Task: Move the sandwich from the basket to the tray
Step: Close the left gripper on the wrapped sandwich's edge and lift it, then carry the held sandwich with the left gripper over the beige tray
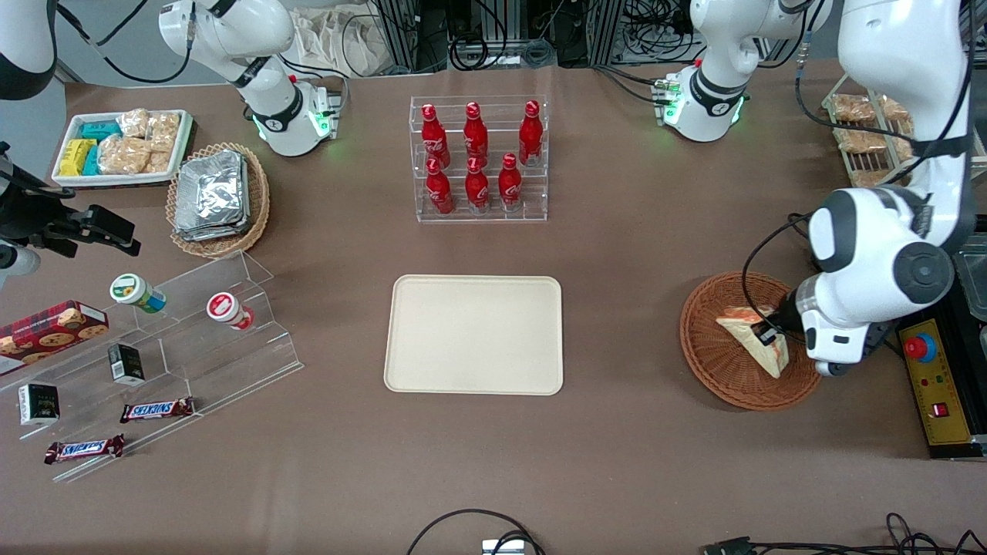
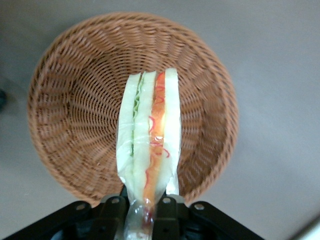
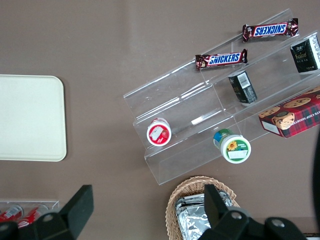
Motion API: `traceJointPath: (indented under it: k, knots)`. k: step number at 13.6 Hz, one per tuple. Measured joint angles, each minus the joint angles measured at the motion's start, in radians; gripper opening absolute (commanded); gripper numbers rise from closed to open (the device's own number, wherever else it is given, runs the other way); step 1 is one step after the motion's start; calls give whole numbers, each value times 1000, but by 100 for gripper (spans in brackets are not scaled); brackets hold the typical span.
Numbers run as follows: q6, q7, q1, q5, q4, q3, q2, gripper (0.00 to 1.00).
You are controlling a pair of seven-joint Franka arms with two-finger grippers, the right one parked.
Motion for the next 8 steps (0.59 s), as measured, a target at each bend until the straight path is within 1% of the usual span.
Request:
traceJointPath:
  k: [3,4,6,8]
  knots:
    - [-240,268,-5,11,238,-24,-17,0]
    - [-302,326,-9,12,303,-43,-22,0]
    - [-393,361,-14,24,391,-110,-26,0]
    - [-414,341,-25,88,414,-223,-24,0]
